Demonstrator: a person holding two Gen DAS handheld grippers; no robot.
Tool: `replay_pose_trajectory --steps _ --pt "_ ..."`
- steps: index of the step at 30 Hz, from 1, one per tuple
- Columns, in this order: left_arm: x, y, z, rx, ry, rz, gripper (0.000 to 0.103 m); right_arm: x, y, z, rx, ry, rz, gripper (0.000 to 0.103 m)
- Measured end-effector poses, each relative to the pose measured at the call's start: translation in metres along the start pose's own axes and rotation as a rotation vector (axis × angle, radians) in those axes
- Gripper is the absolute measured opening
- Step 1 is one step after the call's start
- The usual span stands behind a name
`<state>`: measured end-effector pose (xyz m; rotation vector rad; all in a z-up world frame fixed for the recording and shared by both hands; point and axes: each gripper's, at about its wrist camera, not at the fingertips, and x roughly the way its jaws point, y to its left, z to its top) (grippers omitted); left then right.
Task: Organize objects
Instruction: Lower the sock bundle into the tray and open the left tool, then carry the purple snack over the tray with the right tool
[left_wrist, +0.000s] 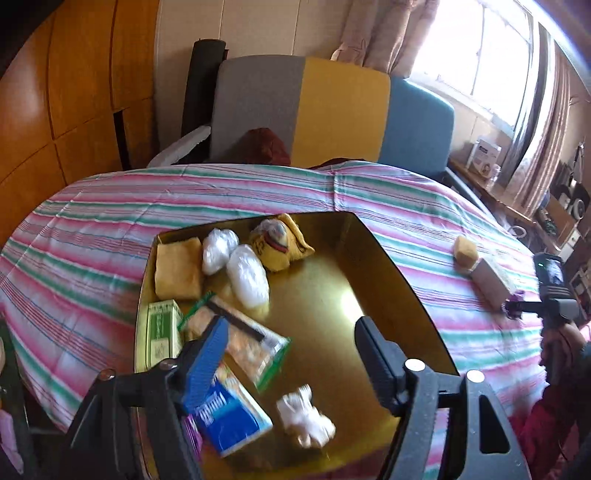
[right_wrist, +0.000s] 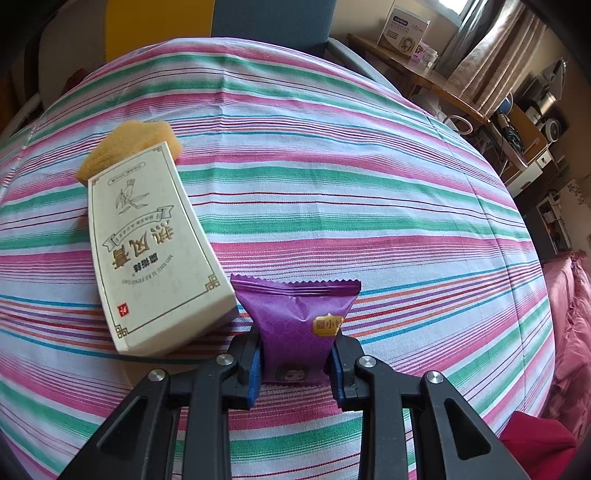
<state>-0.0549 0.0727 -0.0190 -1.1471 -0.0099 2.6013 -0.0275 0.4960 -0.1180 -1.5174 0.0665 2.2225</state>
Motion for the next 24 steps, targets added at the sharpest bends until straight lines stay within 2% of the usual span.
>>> replay_pose_trajectory --steps 6,24 --pt "-0.008 0.002 -0.013 -0.001 -0.011 0.02 0.064 -0.002 0.001 -0.001 -0.006 -0.004 -0.007 0.029" --pt "-0.005 0.005 -0.031 0.004 0.03 0.033 0.063 -0.006 0.006 -0.004 -0.013 0.011 -0.009 0.029"
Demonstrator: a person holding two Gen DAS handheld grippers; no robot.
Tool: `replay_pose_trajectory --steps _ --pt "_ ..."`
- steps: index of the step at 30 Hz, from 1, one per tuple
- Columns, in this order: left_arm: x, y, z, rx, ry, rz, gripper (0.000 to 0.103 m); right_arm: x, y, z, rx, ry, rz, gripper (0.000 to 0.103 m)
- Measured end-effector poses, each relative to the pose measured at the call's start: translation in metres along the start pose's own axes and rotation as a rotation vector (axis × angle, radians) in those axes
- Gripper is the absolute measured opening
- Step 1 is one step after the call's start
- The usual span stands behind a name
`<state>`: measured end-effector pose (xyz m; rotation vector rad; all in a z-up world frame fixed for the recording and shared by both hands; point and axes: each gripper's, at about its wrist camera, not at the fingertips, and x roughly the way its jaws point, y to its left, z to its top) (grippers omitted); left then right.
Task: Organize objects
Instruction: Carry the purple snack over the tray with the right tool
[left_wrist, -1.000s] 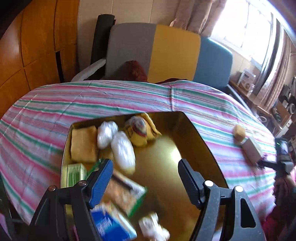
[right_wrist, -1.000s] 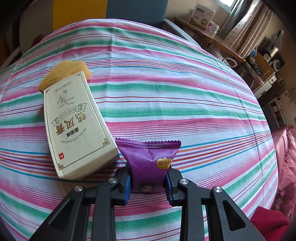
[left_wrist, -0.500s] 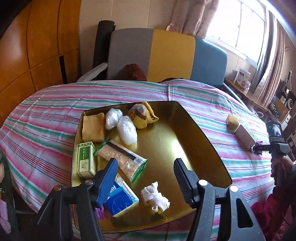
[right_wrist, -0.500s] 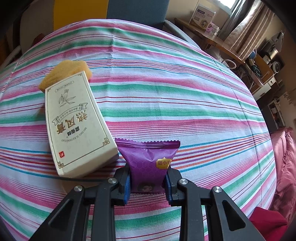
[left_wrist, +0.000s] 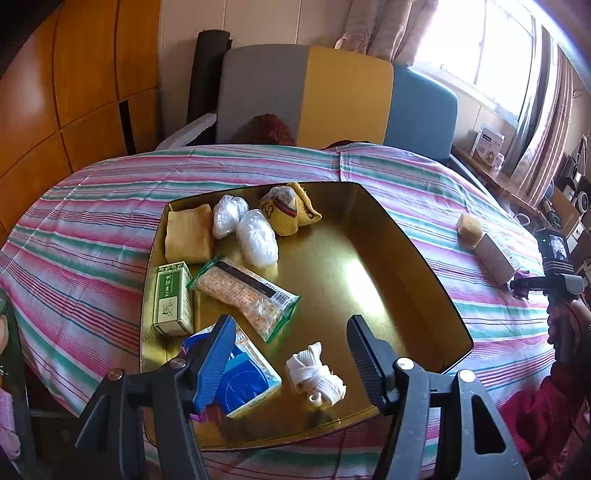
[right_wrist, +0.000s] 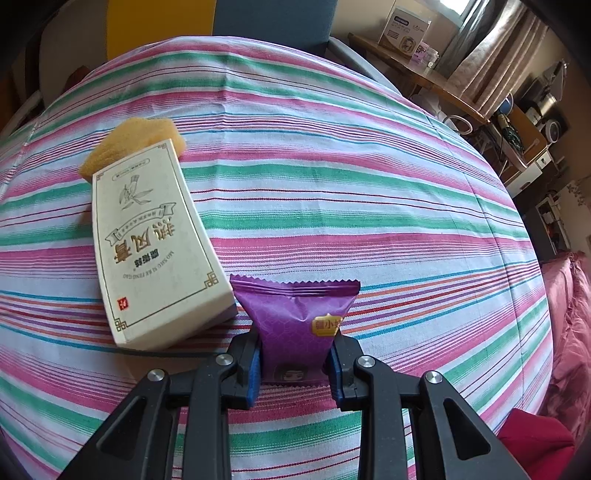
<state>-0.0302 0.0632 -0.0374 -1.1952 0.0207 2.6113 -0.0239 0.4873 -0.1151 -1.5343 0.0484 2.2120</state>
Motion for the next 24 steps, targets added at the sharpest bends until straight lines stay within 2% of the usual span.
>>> replay_pose_trajectory --steps 4,10,17,24 --pt "-0.004 0.003 -0.001 0.008 -0.004 0.003 0.063 -0.009 0.012 -0.005 -0.041 0.02 0.018 0.029" --pt "-0.008 0.009 -0.004 0.0 -0.007 -0.001 0.063 -0.03 0.049 -0.024 -0.101 0.056 0.168 0.029" --pt "-0.013 0.021 -0.006 -0.02 -0.018 0.007 0.063 -0.067 0.12 -0.048 -0.219 0.001 0.287 0.029" --pt "-0.017 0.035 -0.007 -0.044 -0.027 0.024 0.063 -0.112 0.157 -0.052 -0.245 -0.083 0.382 0.029"
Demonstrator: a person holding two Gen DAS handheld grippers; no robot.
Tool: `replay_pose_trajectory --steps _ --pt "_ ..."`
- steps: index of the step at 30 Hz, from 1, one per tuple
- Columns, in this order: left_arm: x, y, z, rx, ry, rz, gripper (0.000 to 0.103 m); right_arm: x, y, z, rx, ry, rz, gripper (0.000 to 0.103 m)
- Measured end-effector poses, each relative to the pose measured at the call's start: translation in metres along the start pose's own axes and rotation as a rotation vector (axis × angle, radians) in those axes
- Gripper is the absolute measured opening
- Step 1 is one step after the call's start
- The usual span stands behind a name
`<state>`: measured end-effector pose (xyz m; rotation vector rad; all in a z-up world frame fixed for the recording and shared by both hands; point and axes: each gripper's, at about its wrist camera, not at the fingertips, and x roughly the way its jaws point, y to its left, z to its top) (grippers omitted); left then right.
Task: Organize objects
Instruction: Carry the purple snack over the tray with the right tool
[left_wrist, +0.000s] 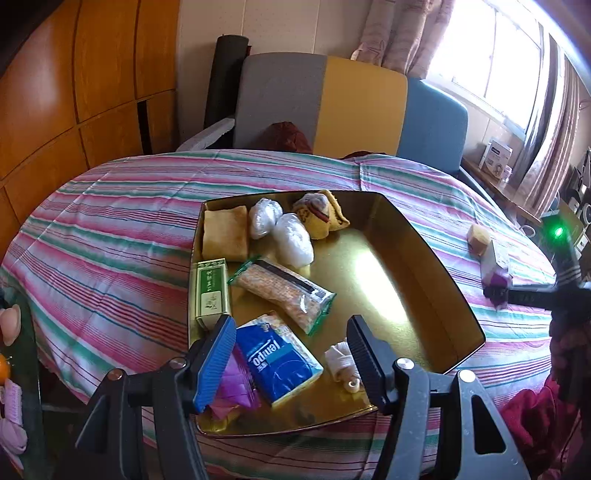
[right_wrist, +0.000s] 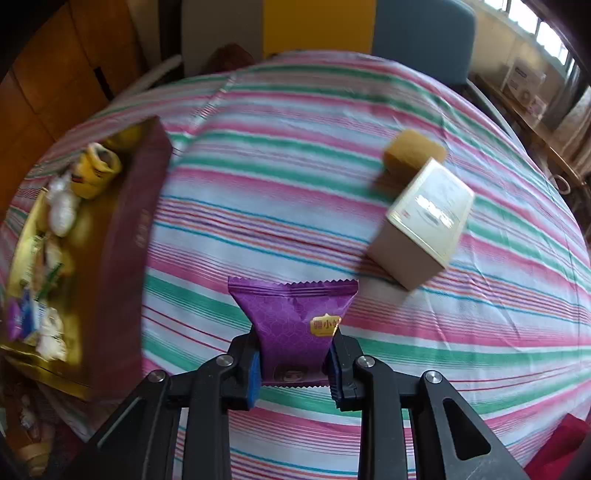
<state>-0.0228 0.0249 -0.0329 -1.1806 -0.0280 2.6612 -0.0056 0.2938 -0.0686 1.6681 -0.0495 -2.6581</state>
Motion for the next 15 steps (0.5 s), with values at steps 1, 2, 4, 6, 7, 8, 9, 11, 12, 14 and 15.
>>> replay_pose_trajectory --steps 1,2,4,6,7,8,9,11,12,14,15 --pt "0.0 0.001 0.0 -0.003 -0.001 0.001 0.063 -0.005 0.006 0.005 -0.006 -0.016 0.01 0.029" --pt "-0.001 0.002 0.0 -0.004 -0.003 0.001 0.063 -0.01 0.012 0.011 -0.012 -0.034 0.025 0.029" --pt "-0.001 0.005 0.0 -0.013 -0.005 0.005 0.063 -0.024 0.031 0.02 -0.024 -0.076 0.059 0.029" --pt "0.0 0.008 0.0 -0.021 -0.004 0.006 0.063 -0.035 0.053 0.03 -0.045 -0.112 0.1 0.029" --pt "0.0 0.011 0.0 -0.027 -0.004 0.008 0.063 -0.039 0.064 0.034 -0.059 -0.125 0.116 0.029" --pt "0.0 0.014 0.0 -0.035 -0.006 0.012 0.063 -0.043 0.078 0.039 -0.078 -0.141 0.134 0.029" --pt "0.001 0.016 0.001 -0.041 -0.006 0.015 0.063 -0.045 0.09 0.043 -0.093 -0.151 0.148 0.029" --pt "0.002 0.021 0.002 -0.052 -0.006 0.02 0.063 -0.045 0.113 0.05 -0.117 -0.161 0.183 0.029" --pt "0.003 0.023 0.002 -0.058 -0.005 0.025 0.063 -0.043 0.124 0.054 -0.129 -0.162 0.198 0.029" --pt "0.004 0.027 0.003 -0.067 -0.002 0.03 0.063 -0.036 0.148 0.058 -0.158 -0.15 0.225 0.029" --pt "0.005 0.029 0.003 -0.071 0.0 0.032 0.063 -0.031 0.16 0.06 -0.17 -0.142 0.234 0.029"
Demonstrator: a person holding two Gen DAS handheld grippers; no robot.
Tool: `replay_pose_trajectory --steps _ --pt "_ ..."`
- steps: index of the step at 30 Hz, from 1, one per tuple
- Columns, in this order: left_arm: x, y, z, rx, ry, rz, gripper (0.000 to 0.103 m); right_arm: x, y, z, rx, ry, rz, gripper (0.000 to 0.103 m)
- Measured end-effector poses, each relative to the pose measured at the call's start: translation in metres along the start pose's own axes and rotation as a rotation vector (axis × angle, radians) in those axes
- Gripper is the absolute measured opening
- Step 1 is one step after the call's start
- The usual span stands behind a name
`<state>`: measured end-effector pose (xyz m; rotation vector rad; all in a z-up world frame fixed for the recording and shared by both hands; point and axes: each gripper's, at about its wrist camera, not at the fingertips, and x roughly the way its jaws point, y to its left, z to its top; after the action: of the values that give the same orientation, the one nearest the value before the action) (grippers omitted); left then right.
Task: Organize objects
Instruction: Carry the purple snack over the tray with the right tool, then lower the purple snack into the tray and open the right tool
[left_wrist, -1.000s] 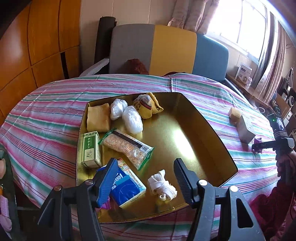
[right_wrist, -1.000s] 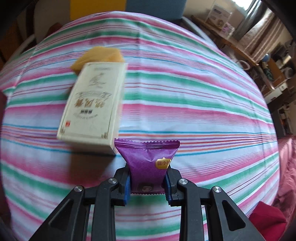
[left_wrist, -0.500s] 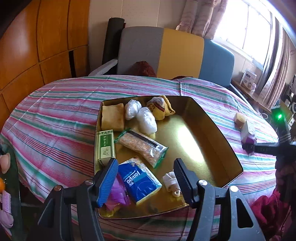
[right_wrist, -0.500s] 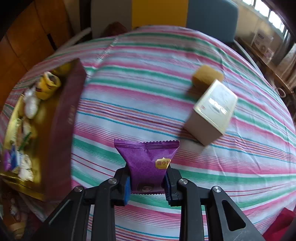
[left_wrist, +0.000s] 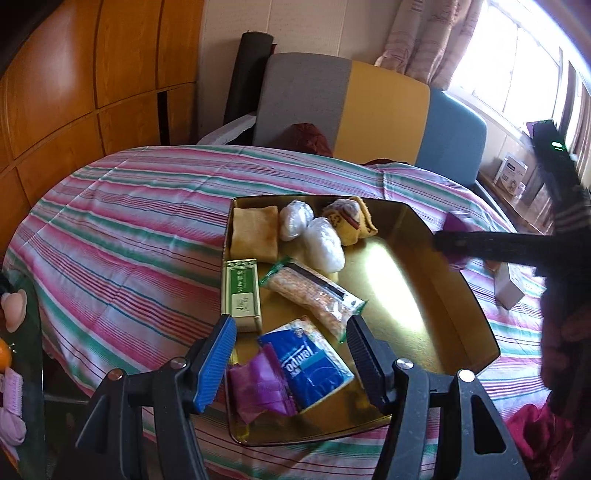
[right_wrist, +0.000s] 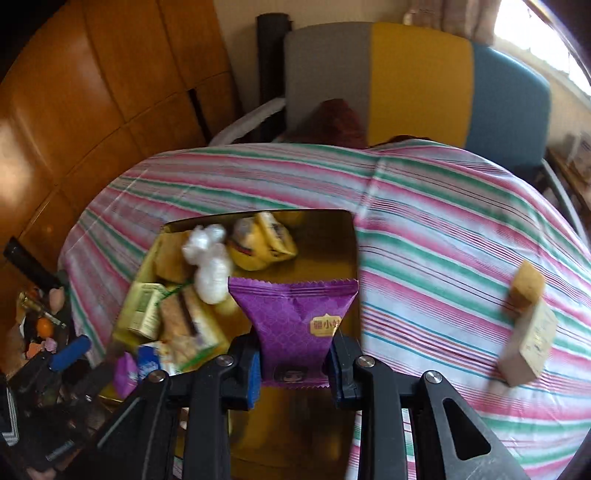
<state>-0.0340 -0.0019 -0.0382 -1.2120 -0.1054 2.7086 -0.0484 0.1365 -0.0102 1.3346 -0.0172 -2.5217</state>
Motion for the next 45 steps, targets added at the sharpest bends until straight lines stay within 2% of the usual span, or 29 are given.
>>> replay_pose_trajectory --steps 6,10,12,19,20,21,26,34,45 --pt "0.007 0.005 -0.001 -0.014 0.02 0.005 0.063 0.074 0.033 0.01 -0.016 0.125 -0.002 0.03" --pt "0.01 0.007 -0.002 -0.02 0.028 0.009 0.063 0.103 0.043 0.005 -0.01 0.184 0.019 0.032" --pt "0.012 0.009 -0.002 -0.026 0.033 0.014 0.063 0.111 0.046 0.0 -0.021 0.199 0.017 0.036" --pt "0.01 0.007 -0.003 -0.02 0.025 0.022 0.063 0.111 0.047 -0.005 -0.027 0.189 0.025 0.039" --pt "0.01 0.006 -0.002 -0.02 0.023 0.023 0.063 0.11 0.046 -0.005 -0.02 0.193 0.027 0.046" --pt "0.009 0.005 -0.002 -0.018 0.023 0.023 0.063 0.108 0.045 -0.005 -0.008 0.191 0.03 0.054" --pt "0.005 0.003 -0.003 -0.013 0.013 0.021 0.063 0.087 0.037 -0.007 0.042 0.146 0.057 0.062" --pt "-0.001 -0.005 -0.001 0.006 -0.005 0.012 0.063 0.039 0.008 -0.017 0.085 0.047 0.029 0.065" --pt "-0.009 -0.025 0.001 0.044 -0.012 0.025 0.063 -0.032 -0.087 -0.035 0.2 -0.069 -0.115 0.068"
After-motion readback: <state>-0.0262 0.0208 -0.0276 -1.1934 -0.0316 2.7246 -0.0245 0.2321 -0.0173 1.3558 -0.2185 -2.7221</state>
